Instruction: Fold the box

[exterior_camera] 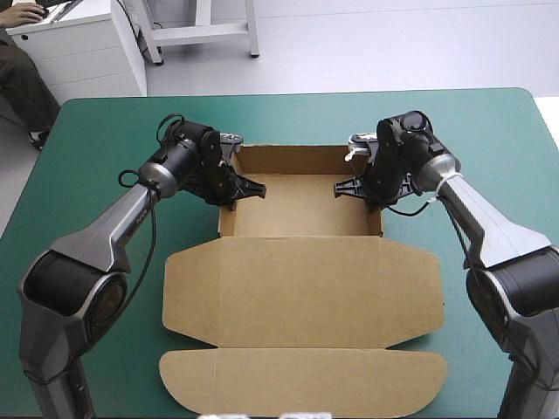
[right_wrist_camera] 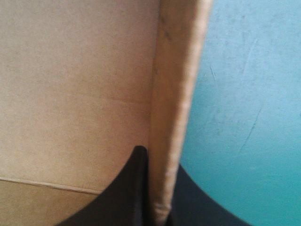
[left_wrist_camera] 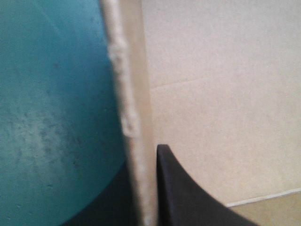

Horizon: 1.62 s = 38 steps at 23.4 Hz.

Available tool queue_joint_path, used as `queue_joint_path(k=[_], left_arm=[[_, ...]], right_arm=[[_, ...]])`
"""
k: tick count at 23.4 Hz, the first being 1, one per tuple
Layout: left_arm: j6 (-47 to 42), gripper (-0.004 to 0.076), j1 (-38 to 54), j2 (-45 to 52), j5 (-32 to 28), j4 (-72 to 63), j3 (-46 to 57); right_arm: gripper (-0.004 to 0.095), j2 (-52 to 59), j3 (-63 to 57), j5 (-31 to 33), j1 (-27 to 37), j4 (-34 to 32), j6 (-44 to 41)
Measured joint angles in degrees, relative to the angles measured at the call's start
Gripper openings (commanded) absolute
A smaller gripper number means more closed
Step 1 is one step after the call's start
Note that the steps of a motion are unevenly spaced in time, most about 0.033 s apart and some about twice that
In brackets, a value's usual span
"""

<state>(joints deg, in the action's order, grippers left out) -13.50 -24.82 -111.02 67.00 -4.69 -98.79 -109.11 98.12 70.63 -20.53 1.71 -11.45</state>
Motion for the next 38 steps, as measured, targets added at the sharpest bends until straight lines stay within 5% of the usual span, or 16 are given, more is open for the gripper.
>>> queue_joint_path(k=[6, 9, 11, 14, 16, 23, 28, 31, 35, 38], left_arm=[[-0.12, -0.0008, 0.0, -0.93, -0.58, -0.66, -0.04], [-0.12, 0.003, 0.0, -1.21, -0.82, -1.22, -0.06], [0.48, 0.0172, 0.0, -1.21, -0.82, -1.26, -0.11], [2.05, 0.0515, -0.26, -1.21, -0.83, -1.43, -0.17], [2.5, 0.0584, -0.48, -1.21, -0.89, -1.55, -0.17], [2.67, 0.0577, -0.48, -1.21, 0.22, -1.75, -3.61], [2.67, 0.0506, -0.51, -1.21, 3.93, -0.15, -18.86], [2.67, 0.0356, -0.51, -1.04, 3.99, 1.76, -24.25], [3.01, -0.0007, -0.51, 0.36, 4.53, 2.02, -28.12], [5.75, -0.001, -0.51, 3.97, 4.58, 2.18, -28.55]], right_arm=[[-0.0004, 0.0, 0.0, 0.0, 0.0, -1.07, 0.0], [0.0088, -0.09, 0.0, 0.13, 0.0, -1.71, 0.0], [0.0295, -0.09, 0.0, 0.12, 0.0, -1.71, 0.63], [0.0717, -0.09, 0.0, -0.11, 0.0, -1.71, 1.31], [0.0837, -0.09, 0.0, -0.11, 0.0, -1.71, 1.44], [0.0836, -0.17, 1.31, 0.0, 0.0, -2.23, 1.32], [0.0836, 0.84, 9.0, 0.0, 0.0, -1.71, 0.87], [0.0836, 3.45, 10.41, 0.17, 0.0, -2.25, 0.83], [0.0836, 8.59, 10.69, 0.57, 0.05, -5.28, -0.09], [0.0836, 14.07, 10.91, 0.75, 0.1, -6.53, -0.17]])
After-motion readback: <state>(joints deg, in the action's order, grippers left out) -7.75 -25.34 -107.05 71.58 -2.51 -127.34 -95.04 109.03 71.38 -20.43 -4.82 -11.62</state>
